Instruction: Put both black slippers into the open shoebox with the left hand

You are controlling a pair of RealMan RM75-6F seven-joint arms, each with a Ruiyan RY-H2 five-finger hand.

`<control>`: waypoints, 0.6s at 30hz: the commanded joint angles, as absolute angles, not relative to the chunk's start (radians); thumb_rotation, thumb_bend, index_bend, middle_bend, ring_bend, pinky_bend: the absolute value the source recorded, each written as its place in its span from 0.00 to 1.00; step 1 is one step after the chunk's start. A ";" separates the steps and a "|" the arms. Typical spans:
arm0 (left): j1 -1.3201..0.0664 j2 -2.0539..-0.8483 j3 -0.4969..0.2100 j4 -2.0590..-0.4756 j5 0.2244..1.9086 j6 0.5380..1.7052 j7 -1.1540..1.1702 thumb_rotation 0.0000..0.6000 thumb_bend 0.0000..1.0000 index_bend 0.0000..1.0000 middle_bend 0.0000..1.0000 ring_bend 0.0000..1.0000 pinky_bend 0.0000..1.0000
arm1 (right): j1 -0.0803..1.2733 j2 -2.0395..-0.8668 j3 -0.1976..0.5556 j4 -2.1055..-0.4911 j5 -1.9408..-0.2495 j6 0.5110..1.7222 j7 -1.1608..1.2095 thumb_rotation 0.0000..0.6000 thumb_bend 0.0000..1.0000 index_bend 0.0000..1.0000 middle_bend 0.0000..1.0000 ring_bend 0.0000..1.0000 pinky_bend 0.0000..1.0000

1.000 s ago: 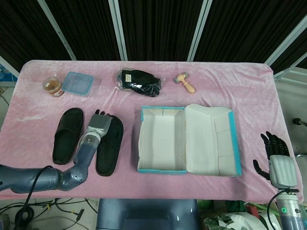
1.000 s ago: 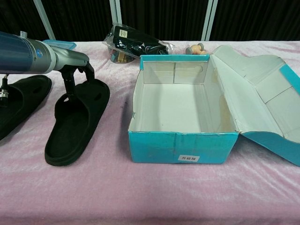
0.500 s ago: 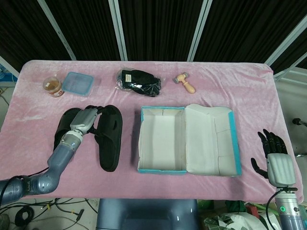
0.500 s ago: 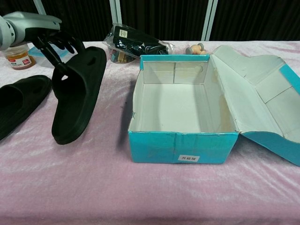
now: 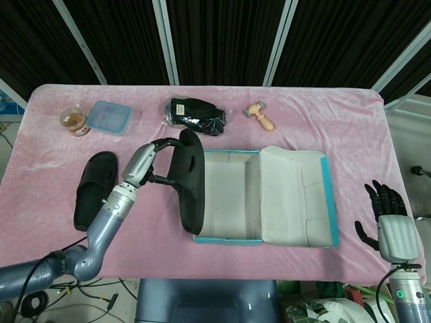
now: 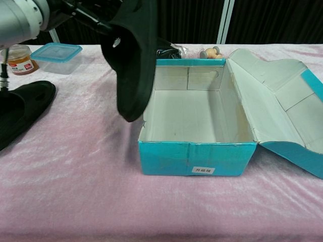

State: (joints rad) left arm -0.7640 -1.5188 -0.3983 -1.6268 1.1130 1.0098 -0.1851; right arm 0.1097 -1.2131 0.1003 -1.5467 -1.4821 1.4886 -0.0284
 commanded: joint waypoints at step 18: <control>-0.965 -1.983 -0.437 -1.181 1.196 1.066 -0.359 1.00 0.15 0.44 0.33 0.24 0.24 | 0.094 -1.184 0.101 -1.571 -1.471 1.501 -0.030 1.00 0.29 0.00 0.02 0.00 0.08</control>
State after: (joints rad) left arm -0.9526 -1.9607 -0.4366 -1.2045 1.1907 1.0756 -0.3354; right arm 0.0941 -1.1845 0.1016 -1.5705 -1.4713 1.5008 -0.0297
